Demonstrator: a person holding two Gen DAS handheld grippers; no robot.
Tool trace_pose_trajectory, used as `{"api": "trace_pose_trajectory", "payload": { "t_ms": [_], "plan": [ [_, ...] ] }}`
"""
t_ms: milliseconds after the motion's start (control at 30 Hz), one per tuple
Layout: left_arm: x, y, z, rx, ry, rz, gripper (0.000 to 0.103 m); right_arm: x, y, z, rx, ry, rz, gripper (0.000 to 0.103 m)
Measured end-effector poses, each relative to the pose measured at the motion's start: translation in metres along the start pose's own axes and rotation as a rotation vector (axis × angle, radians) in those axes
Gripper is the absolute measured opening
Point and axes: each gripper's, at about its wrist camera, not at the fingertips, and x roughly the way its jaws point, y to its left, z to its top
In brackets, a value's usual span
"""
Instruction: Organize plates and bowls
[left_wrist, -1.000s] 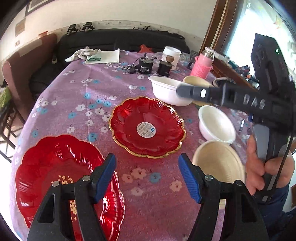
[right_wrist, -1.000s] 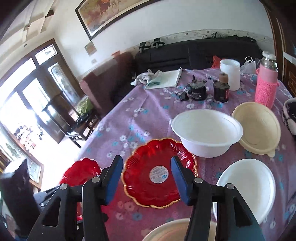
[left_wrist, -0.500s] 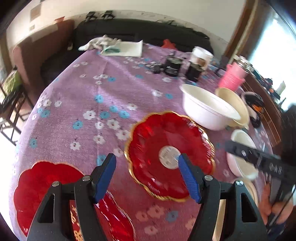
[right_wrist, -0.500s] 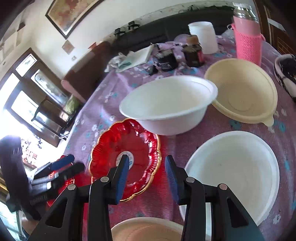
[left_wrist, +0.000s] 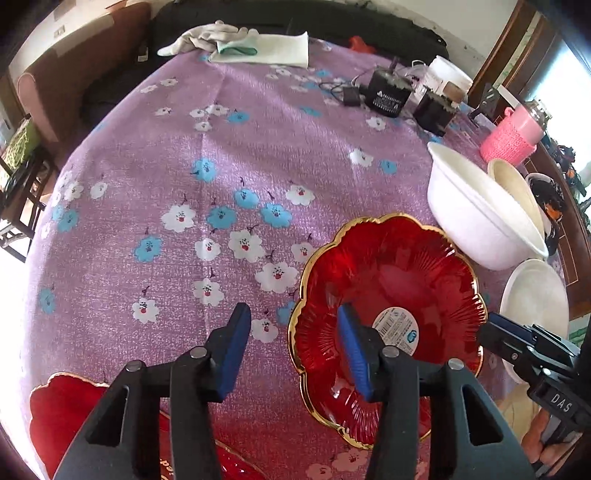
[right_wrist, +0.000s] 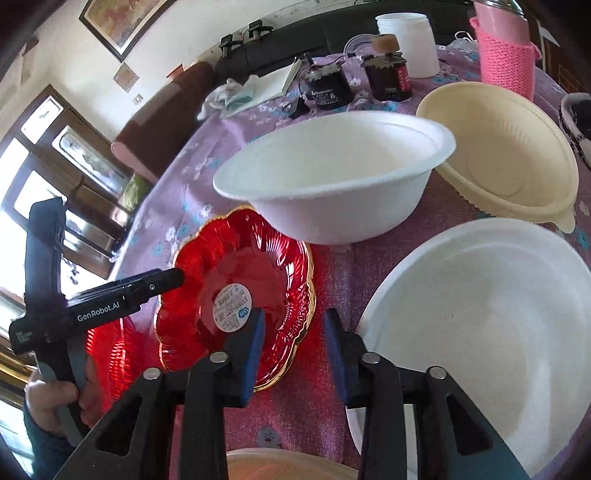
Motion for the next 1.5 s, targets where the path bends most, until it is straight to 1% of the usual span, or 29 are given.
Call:
{"api": "trace_pose_trajectory", "payload": {
  "t_ms": [33,100,133,200,300,533,700,867,1067,1267,1333,1367,1500],
  "plan": [
    [0.003,0.000,0.000,0.000,0.009,-0.006,0.038,0.002,0.002,-0.001,-0.012,0.004,-0.017,0.031],
    [0.006,-0.003,0.000,0.006,0.019,-0.029,0.030,0.005,0.004,-0.001,-0.026,0.007,-0.028,0.027],
    [0.006,-0.004,-0.001,0.011,0.021,-0.041,0.029,0.006,0.005,-0.002,-0.034,0.009,-0.021,0.026],
    [0.005,-0.009,-0.002,0.029,0.006,-0.024,0.029,0.006,0.008,-0.004,-0.048,0.000,-0.021,0.026],
    [-0.003,-0.008,-0.005,0.023,-0.015,-0.034,0.029,0.002,0.011,-0.005,-0.059,-0.019,-0.032,0.026],
    [-0.038,0.000,-0.016,-0.003,-0.101,-0.069,0.029,-0.011,0.021,-0.006,-0.075,-0.054,0.016,0.026],
    [-0.051,0.002,-0.026,0.006,-0.129,-0.059,0.029,-0.013,0.029,-0.008,-0.096,-0.067,0.032,0.026],
    [-0.061,0.009,-0.037,-0.011,-0.155,-0.070,0.030,-0.017,0.035,-0.010,-0.122,-0.081,0.052,0.026],
    [-0.083,0.025,-0.051,-0.050,-0.200,-0.093,0.031,-0.023,0.052,-0.017,-0.170,-0.095,0.086,0.026],
    [-0.111,0.043,-0.071,-0.072,-0.255,-0.103,0.038,-0.025,0.075,-0.027,-0.212,-0.085,0.127,0.026],
    [-0.116,0.050,-0.077,-0.082,-0.262,-0.108,0.038,-0.026,0.084,-0.030,-0.219,-0.084,0.137,0.027],
    [-0.118,0.053,-0.080,-0.087,-0.266,-0.112,0.038,-0.026,0.086,-0.031,-0.217,-0.083,0.147,0.028],
    [-0.124,0.073,-0.093,-0.116,-0.273,-0.133,0.038,-0.025,0.098,-0.035,-0.207,-0.071,0.171,0.029]
  ]
}}
